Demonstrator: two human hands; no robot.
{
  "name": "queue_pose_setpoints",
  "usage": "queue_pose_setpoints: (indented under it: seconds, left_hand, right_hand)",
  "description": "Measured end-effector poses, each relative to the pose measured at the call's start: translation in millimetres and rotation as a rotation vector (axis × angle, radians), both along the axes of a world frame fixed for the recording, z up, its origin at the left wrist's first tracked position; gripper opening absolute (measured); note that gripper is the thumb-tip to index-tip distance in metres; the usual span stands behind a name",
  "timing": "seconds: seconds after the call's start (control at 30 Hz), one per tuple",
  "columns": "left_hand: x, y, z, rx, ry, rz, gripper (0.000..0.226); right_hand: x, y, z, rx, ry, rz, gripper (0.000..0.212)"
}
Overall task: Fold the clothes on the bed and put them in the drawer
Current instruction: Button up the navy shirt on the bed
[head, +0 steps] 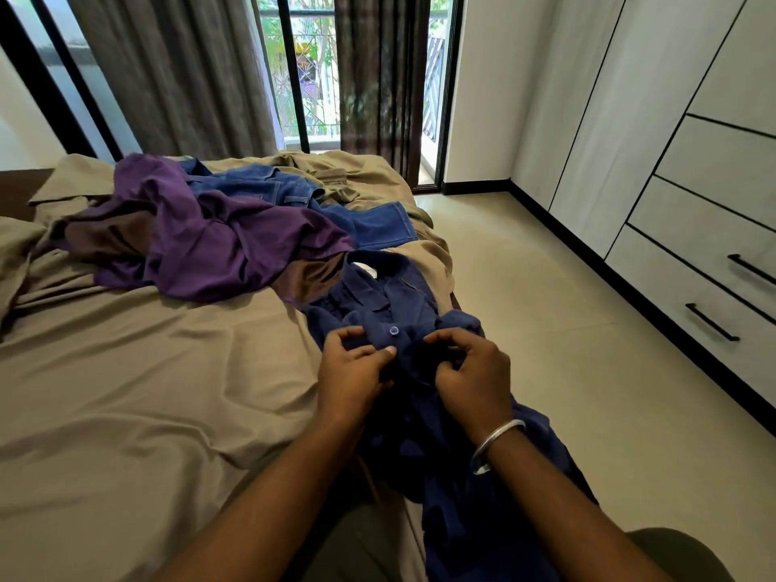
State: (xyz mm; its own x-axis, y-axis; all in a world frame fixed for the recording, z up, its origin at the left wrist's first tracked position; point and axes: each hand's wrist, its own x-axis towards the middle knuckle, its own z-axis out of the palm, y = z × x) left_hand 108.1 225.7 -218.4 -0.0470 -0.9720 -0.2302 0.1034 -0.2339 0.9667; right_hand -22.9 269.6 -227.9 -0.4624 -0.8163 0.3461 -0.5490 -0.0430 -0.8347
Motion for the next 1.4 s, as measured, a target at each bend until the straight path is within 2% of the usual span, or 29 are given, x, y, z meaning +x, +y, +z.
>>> queue_pose_setpoints:
  seconds: [0.07, 0.13, 0.27, 0.33, 0.5, 0.7, 0.83, 0.97, 1.13, 1.2, 1.3, 1.4]
  left_hand:
    - [2, 0, -6, -0.130, -0.115, -0.020, 0.051]
    - [1, 3, -6, -0.184, -0.142, -0.079, 0.049]
    - [-3, 8, -4, -0.175, -0.145, -0.105, 0.011]
    - [-4, 9, -6, -0.185, -0.153, -0.071, 0.001]
    - [-5, 17, -12, -0.077, -0.112, -0.097, 0.014]
    - [-9, 21, -19, -0.147, -0.243, -0.133, 0.012]
    - [-11, 18, -23, -0.115, -0.245, -0.099, 0.010]
    - [-12, 15, -28, -0.098, -0.266, -0.081, 0.006]
    - [-14, 11, -31, -0.103, -0.325, -0.074, 0.007]
    - [-14, 10, -32, -0.111, -0.346, -0.070, 0.007]
    - [-14, 9, -33, -0.133, -0.375, -0.061, 0.007]
    - [-14, 8, -34, -0.132, -0.373, -0.065, 0.008]
  right_hand:
    - [5, 0, 0, -0.047, -0.026, 0.001, 0.021]
    - [8, 0, -1, -0.055, -0.088, -0.025, 0.006]
    - [9, 4, -6, -0.038, -0.193, -0.078, 0.016]
    - [7, 6, -11, -0.028, -0.276, -0.074, 0.025]
    - [2, 17, -22, 0.076, -0.523, -0.019, 0.031]
    - [-1, 19, -20, 0.186, -1.007, -0.043, 0.008]
    - [-6, 12, -21, 0.265, -1.100, -0.078, 0.012]
    - [-10, 9, -20, 0.279, -0.986, -0.073, 0.005]
    - [-8, 4, -21, 0.252, -0.453, -0.159, 0.010]
    - [-4, 2, -18, 0.227, -0.333, -0.171, 0.009]
    - [2, 3, -13, 0.155, -0.325, -0.087, 0.009]
    - [3, 4, -14, 0.184, -0.348, -0.060, 0.015]
